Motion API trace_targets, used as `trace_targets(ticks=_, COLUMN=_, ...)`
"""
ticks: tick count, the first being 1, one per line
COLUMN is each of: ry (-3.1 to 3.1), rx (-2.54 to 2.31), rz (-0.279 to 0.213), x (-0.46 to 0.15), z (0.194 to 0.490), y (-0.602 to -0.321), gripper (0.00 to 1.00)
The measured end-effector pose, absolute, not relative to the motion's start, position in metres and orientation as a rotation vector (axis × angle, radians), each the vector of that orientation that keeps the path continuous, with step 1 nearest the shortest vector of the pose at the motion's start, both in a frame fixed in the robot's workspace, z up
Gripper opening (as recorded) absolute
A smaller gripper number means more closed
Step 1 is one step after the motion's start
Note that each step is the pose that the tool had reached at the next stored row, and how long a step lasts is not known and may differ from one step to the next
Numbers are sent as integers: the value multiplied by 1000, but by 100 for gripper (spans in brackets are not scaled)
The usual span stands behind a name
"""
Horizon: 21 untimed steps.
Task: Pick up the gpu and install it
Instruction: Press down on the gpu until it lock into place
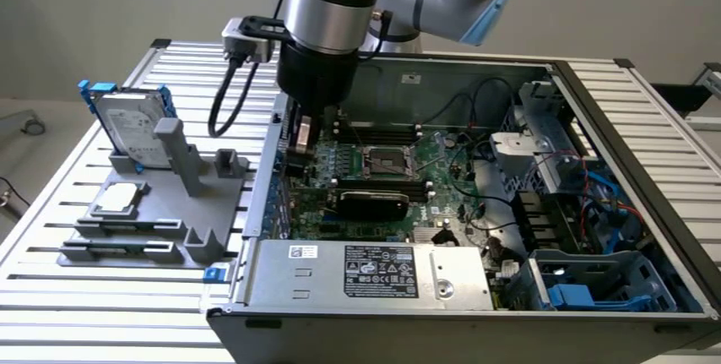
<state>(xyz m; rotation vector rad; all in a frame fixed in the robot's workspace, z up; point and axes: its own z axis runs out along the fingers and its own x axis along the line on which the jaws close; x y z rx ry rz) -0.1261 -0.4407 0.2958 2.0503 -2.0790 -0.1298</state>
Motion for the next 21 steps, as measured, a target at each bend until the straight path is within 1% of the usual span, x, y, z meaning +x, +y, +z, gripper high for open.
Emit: trace_targets(ticks=21, ry=-2126, rx=2003, rz=-136, x=-126, z=296, y=-441, gripper=11)
